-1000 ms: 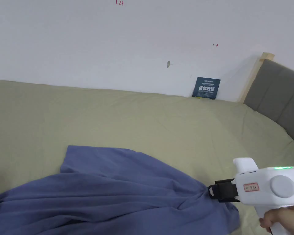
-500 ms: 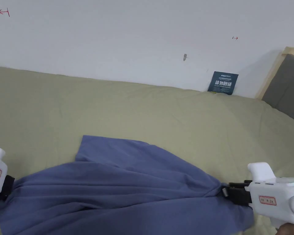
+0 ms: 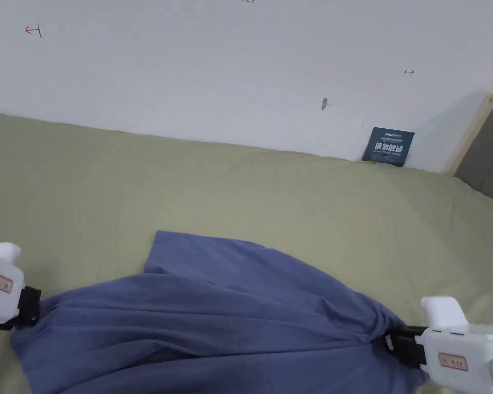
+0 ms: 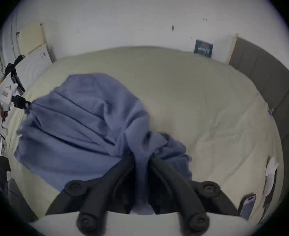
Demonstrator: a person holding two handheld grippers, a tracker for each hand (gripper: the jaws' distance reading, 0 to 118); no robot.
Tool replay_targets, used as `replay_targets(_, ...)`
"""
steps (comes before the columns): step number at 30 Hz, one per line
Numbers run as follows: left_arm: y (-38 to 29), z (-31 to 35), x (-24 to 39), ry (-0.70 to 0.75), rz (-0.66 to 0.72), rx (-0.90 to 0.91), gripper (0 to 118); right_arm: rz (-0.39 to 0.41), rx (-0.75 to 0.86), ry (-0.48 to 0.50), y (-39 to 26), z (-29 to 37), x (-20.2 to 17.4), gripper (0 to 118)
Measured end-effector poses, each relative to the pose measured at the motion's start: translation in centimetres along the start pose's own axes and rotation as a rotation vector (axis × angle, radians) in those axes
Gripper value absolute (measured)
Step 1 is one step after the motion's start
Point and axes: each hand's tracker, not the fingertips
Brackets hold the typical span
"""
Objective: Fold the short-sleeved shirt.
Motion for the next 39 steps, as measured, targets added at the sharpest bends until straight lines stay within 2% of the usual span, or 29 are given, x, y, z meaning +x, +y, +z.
replay_targets(2, 0.4, 1.6, 0.0, -0.046, -0.019, 0.085, 1, -0.001, 0.078, 0.047, 1.1, 2.2, -0.7, 7)
replay_targets(3, 0.7, 2.6, 0.0, -0.095, -0.019, 0.116, 2, 0.023, 0.151, 0.068, 2.1, 3.6, -1.4, 7)
replay_targets(5, 1.5, 4.1, 0.2, -0.161, 0.012, 0.126, 1, 0.0, 0.196, 0.074, 4.1, 5.4, -2.1, 7)
replay_targets(6, 2.0, 5.0, 0.5, -0.175, 0.012, 0.148, 1, -0.015, 0.247, 0.127, 5.3, 6.4, -2.3, 7)
replay_targets(9, 3.8, 8.7, 1.5, -0.182, -0.044, 0.282, 1, -0.015, 0.313, 0.147, 9.1, 8.7, -3.6, 7)
replay_targets(10, 4.6, 9.8, 1.7, -0.201, -0.037, 0.295, 1, 0.007, 0.343, 0.152, 10.3, 9.4, -4.0, 7)
replay_targets(13, 6.9, 13.4, 2.1, -0.231, -0.023, 0.362, 1, 0.076, 0.395, 0.114, 14.1, 11.3, -5.8, 7)
replay_targets(17, 11.0, 18.1, 2.5, -0.196, -0.07, 0.467, 2, 0.106, 0.453, 0.07, 19.5, 12.8, -6.2, 7)
replay_targets(23, 16.8, 24.0, 3.3, -0.145, -0.114, 0.57, 1, 0.087, 0.526, -0.027, 27.1, 14.7, -5.6, 7)
replay_targets(30, 22.0, 28.6, 3.3, -0.084, -0.105, 0.651, 2, 0.061, 0.596, -0.089, 33.8, 17.6, -4.4, 7)
replay_targets(34, 23.7, 29.5, 3.0, -0.04, -0.101, 0.684, 1, 0.039, 0.617, -0.109, 36.0, 18.6, -4.1, 7)
replay_targets(39, 25.1, 29.3, 2.3, -0.055, -0.062, 0.694, 1, 0.014, 0.629, -0.123, 36.9, 19.0, -3.5, 7)
